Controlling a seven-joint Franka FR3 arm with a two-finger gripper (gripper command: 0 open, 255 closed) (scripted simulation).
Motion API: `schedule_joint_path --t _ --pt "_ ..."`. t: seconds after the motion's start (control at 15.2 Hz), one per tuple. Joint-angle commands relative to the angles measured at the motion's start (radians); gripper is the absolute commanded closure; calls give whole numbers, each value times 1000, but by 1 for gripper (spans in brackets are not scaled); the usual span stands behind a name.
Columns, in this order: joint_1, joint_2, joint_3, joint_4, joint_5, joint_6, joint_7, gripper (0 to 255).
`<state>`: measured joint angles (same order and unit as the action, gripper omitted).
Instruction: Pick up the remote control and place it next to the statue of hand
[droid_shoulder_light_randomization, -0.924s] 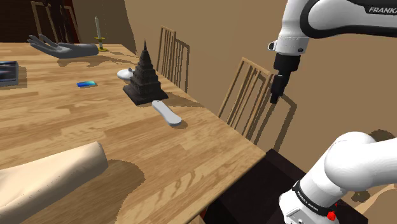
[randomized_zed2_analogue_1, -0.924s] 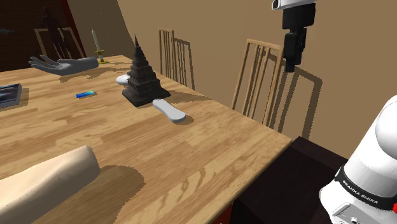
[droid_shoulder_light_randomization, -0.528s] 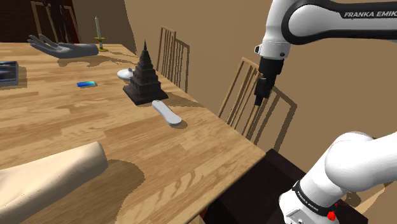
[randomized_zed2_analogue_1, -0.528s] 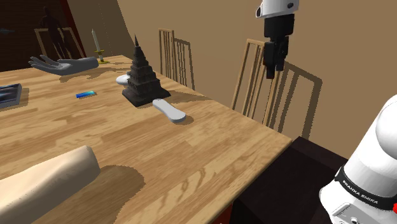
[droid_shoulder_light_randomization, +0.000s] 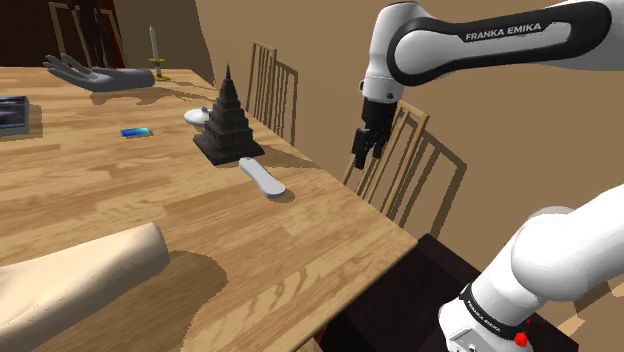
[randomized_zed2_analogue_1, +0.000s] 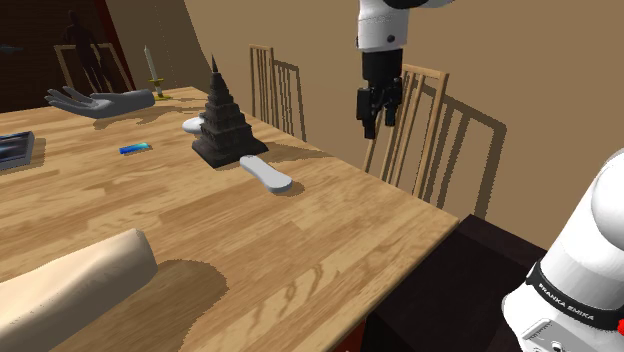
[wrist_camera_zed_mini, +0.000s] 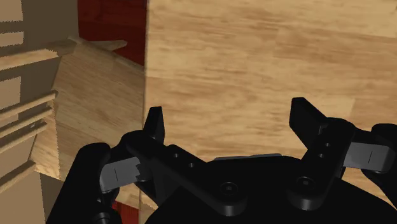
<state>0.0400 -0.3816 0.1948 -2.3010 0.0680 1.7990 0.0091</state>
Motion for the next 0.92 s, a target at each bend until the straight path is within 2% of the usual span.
schedule_joint_path --t 0.0,0.46,0.86 --pt "2 67 19 31 0 47 30 0" --pt "14 318 73 196 -36 164 141 0" --pt "43 541 94 388 -98 216 236 0"
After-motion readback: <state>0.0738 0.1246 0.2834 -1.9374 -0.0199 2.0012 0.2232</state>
